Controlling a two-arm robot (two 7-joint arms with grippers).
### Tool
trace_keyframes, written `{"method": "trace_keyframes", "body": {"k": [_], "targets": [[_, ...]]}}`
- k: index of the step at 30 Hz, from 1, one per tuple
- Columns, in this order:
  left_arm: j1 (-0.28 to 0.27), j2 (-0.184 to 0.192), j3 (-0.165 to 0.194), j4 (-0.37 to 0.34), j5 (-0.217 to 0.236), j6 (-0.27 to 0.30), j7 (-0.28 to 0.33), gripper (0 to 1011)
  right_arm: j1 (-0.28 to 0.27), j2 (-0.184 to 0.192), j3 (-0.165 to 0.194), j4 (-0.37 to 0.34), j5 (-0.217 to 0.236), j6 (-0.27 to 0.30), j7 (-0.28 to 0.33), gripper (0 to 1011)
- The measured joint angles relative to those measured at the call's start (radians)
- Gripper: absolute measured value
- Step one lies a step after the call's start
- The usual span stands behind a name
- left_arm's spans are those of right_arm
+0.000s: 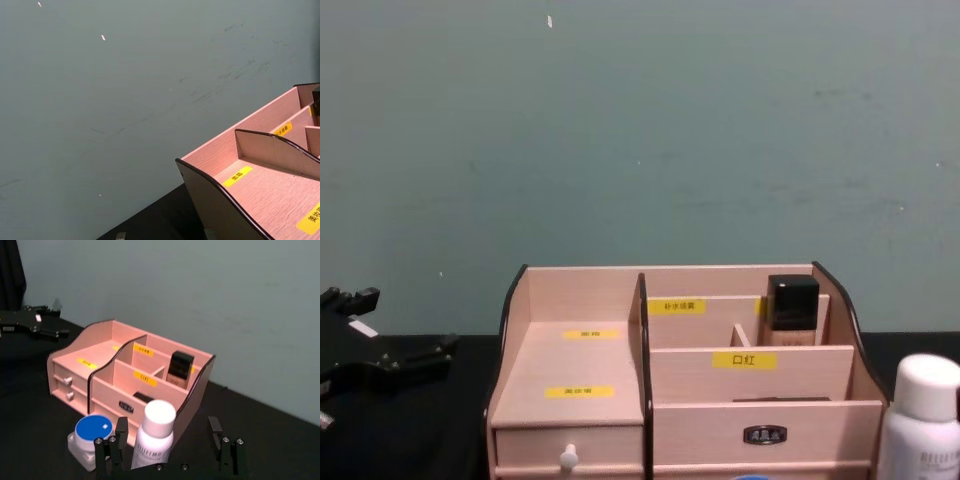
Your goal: Pick up the facial cleanser and watermelon frost from the table and place them into the tiered storage box.
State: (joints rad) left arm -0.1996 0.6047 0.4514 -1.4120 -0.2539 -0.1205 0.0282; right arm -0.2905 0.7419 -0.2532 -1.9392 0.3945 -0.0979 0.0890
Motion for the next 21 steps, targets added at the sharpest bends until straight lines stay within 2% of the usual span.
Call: {"method": "trace_keyframes", "body": {"k": [10, 21], "targets": [[0.0, 0.0, 0.0, 0.0, 0.0, 0.0, 0.0, 1010, 0.037, -0.039, -0.021, 0.074, 0.041, 0.052, 0.076, 1002], [0.0, 0.0, 0.0, 0.0, 0.0, 0.0, 0.0, 1010, 0.101, -0.099, -0.044, 0.167, 0.021, 0.077, 0.123, 1002]]}}
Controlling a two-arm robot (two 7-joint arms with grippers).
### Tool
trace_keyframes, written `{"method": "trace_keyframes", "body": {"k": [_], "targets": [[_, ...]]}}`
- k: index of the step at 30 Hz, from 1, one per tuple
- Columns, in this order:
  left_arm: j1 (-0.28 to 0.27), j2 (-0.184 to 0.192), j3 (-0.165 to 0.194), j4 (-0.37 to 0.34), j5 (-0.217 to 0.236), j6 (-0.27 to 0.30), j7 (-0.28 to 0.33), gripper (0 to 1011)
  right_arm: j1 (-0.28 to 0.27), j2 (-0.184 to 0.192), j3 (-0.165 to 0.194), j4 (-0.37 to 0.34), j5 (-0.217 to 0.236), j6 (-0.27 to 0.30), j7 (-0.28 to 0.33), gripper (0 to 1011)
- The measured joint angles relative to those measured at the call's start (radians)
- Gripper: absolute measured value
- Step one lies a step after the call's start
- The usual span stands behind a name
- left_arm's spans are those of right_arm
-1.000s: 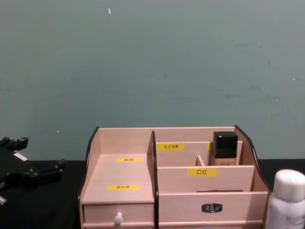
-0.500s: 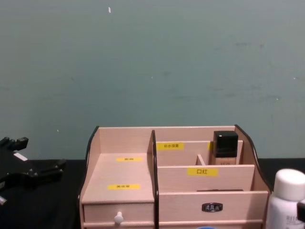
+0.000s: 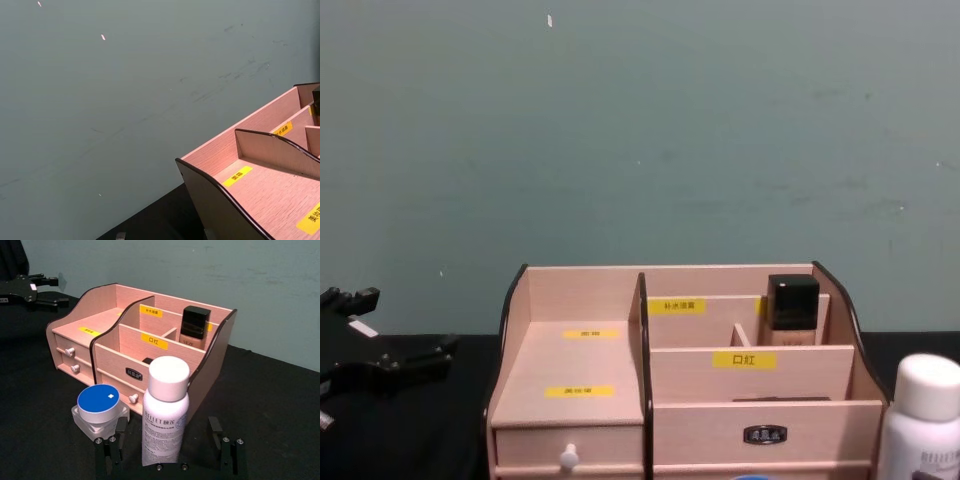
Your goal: Pick up the facial cleanser and watermelon frost from the table and place them into the tiered storage box.
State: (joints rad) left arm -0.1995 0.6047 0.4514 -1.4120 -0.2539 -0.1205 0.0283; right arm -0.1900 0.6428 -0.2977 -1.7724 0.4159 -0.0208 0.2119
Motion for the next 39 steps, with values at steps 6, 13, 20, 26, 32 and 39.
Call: {"method": "trace_keyframes", "body": {"k": [6, 13, 20, 26, 32, 39], "targets": [[0.0, 0.0, 0.0, 0.0, 0.0, 0.0, 0.0, 1010, 0.042, -0.035, -0.013, 0.051, -0.018, 0.0, 0.029, 1002], [0.0, 0.0, 0.0, 0.0, 0.0, 0.0, 0.0, 1010, 0.092, -0.079, -0.018, 0.112, -0.039, -0.019, 0.052, 1002], [0.0, 0.0, 0.0, 0.0, 0.0, 0.0, 0.0, 1010, 0.128, -0.111, -0.021, 0.146, -0.052, -0.033, 0.083, 1002], [0.0, 0.0, 0.0, 0.0, 0.0, 0.0, 0.0, 1010, 0.146, -0.134, -0.023, 0.167, -0.063, -0.032, 0.105, 1002], [0.0, 0.0, 0.0, 0.0, 0.0, 0.0, 0.0, 1010, 0.15, -0.139, -0.022, 0.171, -0.067, -0.022, 0.108, 1002], [0.0, 0.0, 0.0, 0.0, 0.0, 0.0, 0.0, 1010, 0.149, -0.138, -0.022, 0.17, -0.067, -0.023, 0.107, 960]]}}
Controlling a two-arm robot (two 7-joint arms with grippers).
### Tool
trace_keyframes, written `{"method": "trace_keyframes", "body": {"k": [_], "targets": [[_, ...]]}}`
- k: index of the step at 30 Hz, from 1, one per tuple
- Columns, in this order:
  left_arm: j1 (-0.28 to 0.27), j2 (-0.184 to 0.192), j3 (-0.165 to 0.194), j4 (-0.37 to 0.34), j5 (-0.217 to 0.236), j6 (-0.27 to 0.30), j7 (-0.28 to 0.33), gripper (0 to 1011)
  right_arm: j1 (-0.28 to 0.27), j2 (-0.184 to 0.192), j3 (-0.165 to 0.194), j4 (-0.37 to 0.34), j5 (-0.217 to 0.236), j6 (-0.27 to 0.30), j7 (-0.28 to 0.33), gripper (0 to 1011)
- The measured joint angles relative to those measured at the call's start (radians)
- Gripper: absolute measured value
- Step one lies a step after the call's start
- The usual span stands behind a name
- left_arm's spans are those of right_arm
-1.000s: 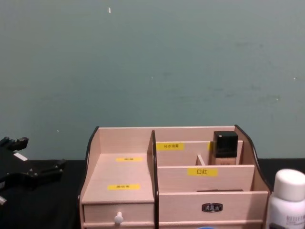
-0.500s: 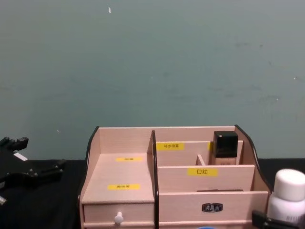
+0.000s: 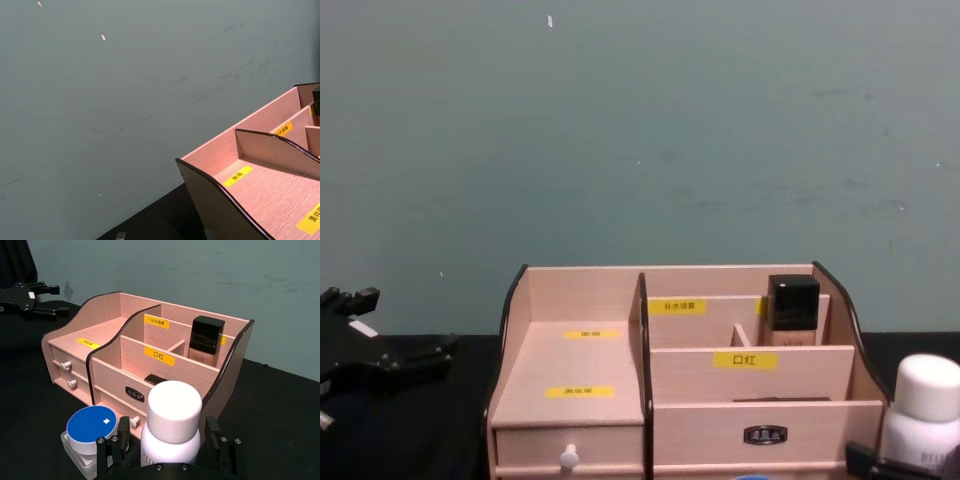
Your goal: Pick up the facial cleanser and watermelon frost from the table and place them into the tiered storage box.
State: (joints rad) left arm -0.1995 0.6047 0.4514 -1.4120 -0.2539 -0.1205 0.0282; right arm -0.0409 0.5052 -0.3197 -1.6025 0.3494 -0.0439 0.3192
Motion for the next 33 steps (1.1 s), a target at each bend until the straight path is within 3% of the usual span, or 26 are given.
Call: {"method": "trace_keyframes", "body": {"k": [14, 26, 33], "targets": [[0.0, 0.0, 0.0, 0.0, 0.0, 0.0, 0.0, 1010, -0.001, 0.002, 0.0, -0.001, 0.002, -0.003, -0.001, 606], [0.0, 0.0, 0.0, 0.0, 0.0, 0.0, 0.0, 1009, -0.002, 0.002, 0.001, -0.002, 0.002, -0.004, -0.002, 600], [0.0, 0.0, 0.0, 0.0, 0.0, 0.0, 0.0, 1010, -0.017, -0.005, 0.031, -0.031, -0.004, 0.001, 0.002, 600]]}}
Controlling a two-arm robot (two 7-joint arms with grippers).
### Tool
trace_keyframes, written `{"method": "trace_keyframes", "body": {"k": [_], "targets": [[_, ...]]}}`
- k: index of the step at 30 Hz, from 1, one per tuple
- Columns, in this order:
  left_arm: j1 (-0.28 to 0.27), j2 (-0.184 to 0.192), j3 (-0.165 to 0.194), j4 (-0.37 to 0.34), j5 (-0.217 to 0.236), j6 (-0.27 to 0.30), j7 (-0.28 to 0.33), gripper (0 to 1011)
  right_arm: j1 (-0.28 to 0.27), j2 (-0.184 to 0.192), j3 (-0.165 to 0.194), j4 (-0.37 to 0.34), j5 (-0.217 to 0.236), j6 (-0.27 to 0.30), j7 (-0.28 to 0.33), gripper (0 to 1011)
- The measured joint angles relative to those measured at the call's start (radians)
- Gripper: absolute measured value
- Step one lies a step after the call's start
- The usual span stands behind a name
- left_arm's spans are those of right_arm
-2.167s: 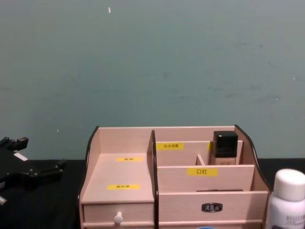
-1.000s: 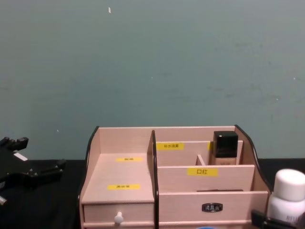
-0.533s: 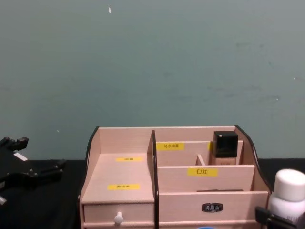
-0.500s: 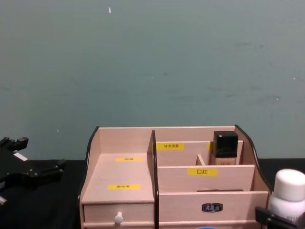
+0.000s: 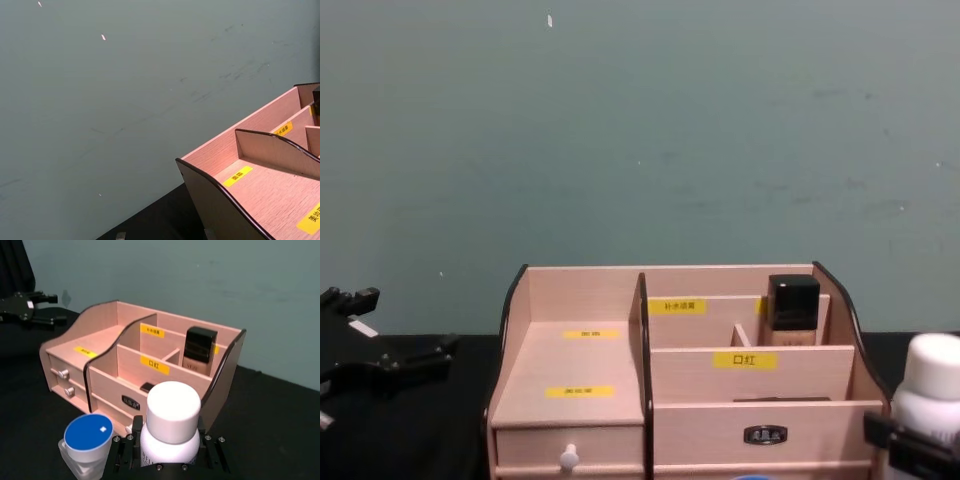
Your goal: Pick up the facial cleanser and watermelon frost from the table and place them into the tiered storage box.
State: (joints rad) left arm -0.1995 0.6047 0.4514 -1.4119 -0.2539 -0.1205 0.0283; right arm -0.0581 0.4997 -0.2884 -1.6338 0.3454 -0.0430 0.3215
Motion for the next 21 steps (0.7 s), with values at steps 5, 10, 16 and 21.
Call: {"method": "trace_keyframes", "body": {"k": [5, 10, 16, 21], "targets": [[0.0, 0.0, 0.0, 0.0, 0.0, 0.0, 0.0, 1010, -0.01, 0.001, 0.017, -0.045, -0.008, 0.007, 0.012, 600], [0.0, 0.0, 0.0, 0.0, 0.0, 0.0, 0.0, 1010, 0.0, -0.005, 0.026, -0.094, -0.017, 0.023, 0.03, 600], [0.0, 0.0, 0.0, 0.0, 0.0, 0.0, 0.0, 1010, 0.066, -0.026, 0.011, -0.107, -0.029, 0.046, 0.052, 600], [0.0, 0.0, 0.0, 0.0, 0.0, 0.0, 0.0, 1010, 0.139, -0.055, -0.015, -0.075, -0.041, 0.059, 0.065, 600]]}}
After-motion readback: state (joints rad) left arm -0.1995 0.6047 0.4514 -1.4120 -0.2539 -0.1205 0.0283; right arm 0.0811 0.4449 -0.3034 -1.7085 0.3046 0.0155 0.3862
